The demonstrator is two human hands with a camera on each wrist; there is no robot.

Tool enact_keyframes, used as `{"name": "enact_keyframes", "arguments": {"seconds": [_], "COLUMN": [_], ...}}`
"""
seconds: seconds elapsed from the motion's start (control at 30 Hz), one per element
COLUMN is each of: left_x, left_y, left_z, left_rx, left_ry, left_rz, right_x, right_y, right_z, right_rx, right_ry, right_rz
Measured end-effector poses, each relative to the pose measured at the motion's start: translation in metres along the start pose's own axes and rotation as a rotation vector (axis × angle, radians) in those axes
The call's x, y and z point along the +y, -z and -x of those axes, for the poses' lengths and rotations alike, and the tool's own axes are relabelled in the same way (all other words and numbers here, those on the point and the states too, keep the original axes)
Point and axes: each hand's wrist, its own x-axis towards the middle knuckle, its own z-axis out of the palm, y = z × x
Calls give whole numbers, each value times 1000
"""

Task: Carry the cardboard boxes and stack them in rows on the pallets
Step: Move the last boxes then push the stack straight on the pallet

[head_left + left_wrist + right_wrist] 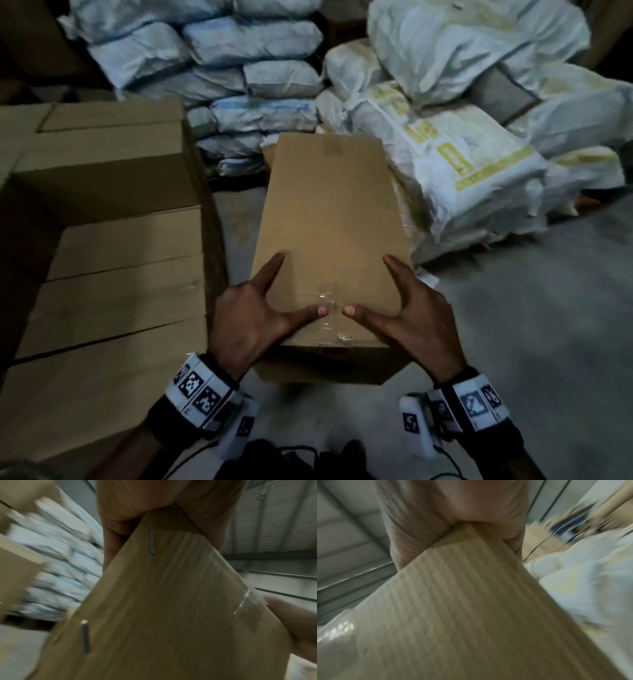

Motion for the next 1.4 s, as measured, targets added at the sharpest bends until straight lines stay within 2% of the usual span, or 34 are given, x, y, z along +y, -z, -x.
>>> {"name": "enact_keyframes", "arguments": {"seconds": [0.13, 0.27, 0.47, 0.6, 0.9, 1.07, 1.4], "left_x": [9, -2, -39, -68, -103, -118, -157], "left_y": [-20, -29, -23, -9, 11, 12, -6], "left_z": [-35, -72, -121, -159, -221, -260, -401], "left_rx": [62, 159, 300, 330, 510, 593, 828], "left_ry": [164, 314, 523, 641, 900, 1018, 1250], "left_rz": [-5, -32, 0, 42, 99, 139, 174], "right_x": [8, -8, -65, -111, -225, -268, -343], "right_y": [-2, -22, -86, -127, -195, -237, -362], "right_z": [-83, -159, -263, -322, -422, -468, -602], "right_rx": [-135, -270, -458, -570, -804, -920, -1129], "right_ry": [115, 234, 441, 553, 822, 951, 1150], "right_rz": [3, 44, 59, 73, 118, 161, 181]}}
